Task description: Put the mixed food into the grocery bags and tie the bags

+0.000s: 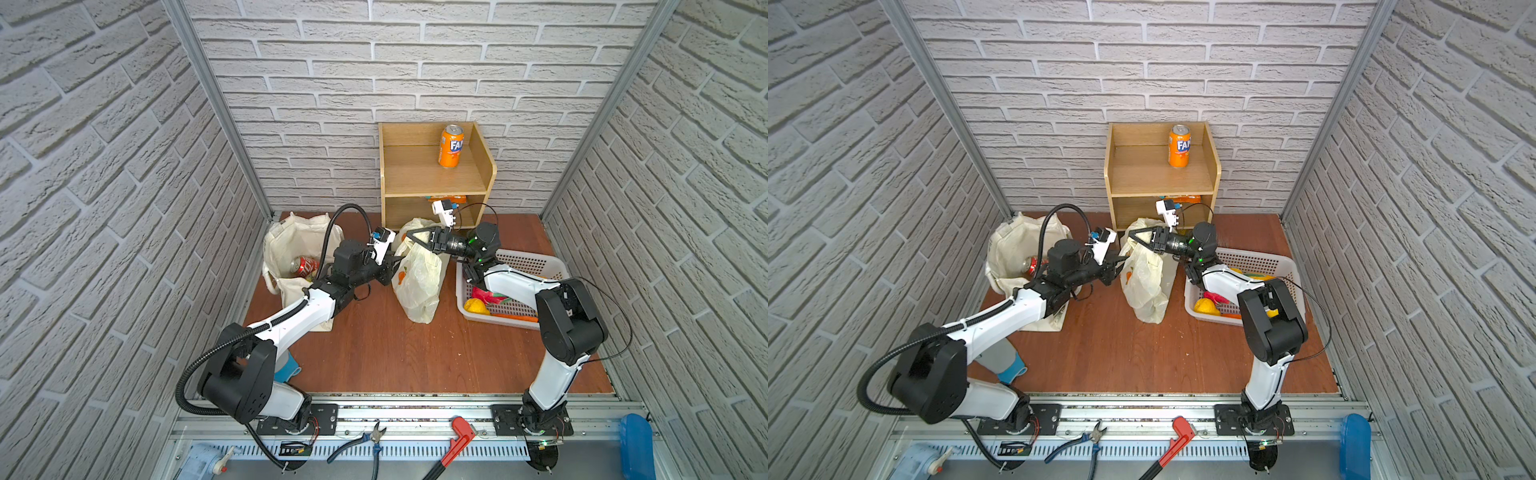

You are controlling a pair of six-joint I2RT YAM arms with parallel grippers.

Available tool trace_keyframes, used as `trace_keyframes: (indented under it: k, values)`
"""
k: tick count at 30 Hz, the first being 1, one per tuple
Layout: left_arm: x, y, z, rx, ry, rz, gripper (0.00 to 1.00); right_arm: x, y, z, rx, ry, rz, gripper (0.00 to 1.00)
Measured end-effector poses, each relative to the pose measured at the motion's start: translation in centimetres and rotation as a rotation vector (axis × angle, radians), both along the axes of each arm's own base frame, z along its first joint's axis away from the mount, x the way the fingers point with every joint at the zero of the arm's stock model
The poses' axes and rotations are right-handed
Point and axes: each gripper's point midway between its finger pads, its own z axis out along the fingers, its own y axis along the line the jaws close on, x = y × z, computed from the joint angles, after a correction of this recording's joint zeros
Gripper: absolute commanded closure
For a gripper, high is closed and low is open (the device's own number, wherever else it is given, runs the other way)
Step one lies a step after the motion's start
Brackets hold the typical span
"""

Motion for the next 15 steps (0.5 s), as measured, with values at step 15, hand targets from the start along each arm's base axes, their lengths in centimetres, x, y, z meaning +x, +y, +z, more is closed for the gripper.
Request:
trace_keyframes:
  k: [15]
  values:
    - [-0.1, 3.8, 5.3, -0.132, -0.084, 0.085, 0.47, -0.4, -0.2, -0.1, 0.019, 0.005, 0.006, 0.93]
